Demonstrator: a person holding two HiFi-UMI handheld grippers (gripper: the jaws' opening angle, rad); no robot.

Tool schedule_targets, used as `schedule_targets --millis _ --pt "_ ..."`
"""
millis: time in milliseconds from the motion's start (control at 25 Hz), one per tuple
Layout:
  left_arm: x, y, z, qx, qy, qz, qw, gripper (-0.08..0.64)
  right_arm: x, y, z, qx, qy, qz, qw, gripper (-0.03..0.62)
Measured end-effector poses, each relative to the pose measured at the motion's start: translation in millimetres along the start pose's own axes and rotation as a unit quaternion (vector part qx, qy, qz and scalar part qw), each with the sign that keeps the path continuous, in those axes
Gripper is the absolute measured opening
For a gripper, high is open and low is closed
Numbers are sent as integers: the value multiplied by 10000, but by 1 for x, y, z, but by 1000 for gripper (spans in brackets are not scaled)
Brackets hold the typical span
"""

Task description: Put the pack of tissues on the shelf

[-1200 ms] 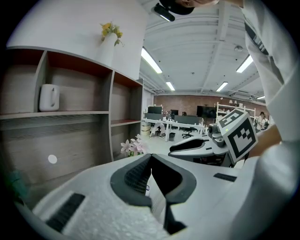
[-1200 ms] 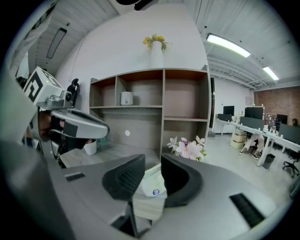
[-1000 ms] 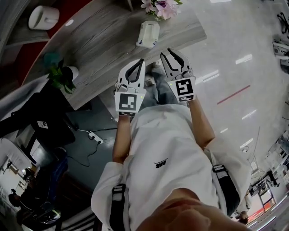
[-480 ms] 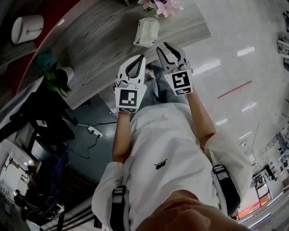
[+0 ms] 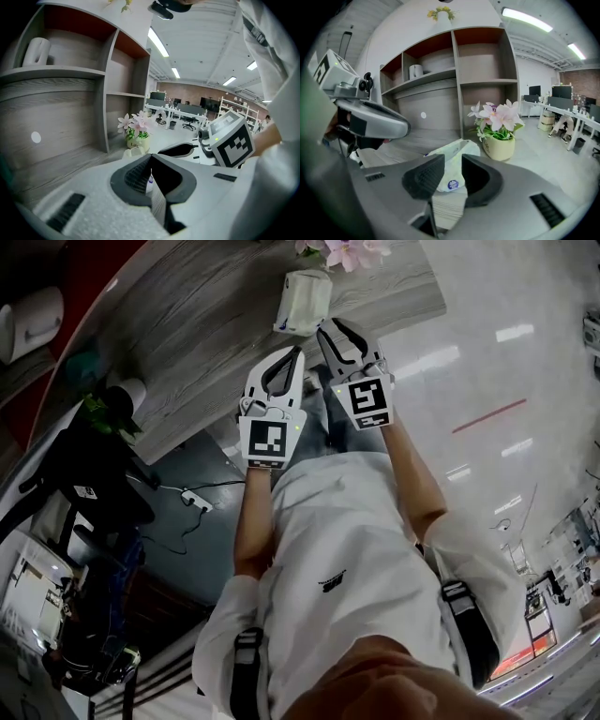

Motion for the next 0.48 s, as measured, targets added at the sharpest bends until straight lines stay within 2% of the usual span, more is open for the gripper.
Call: schedule_targets --millis 480 --pt "-8 9 3 -26 -98 148 9998 28 -12 31 -8 -19 -68 181 9998 133"
Point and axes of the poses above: the fingertips, and each gripper's own axes: y forward along the fingers, z to its left, x out of its top, the point moved 10 cm from there along -y, backward along the fingers, and after that the axes turned 9 degrees about y, right-handed, at the moved point
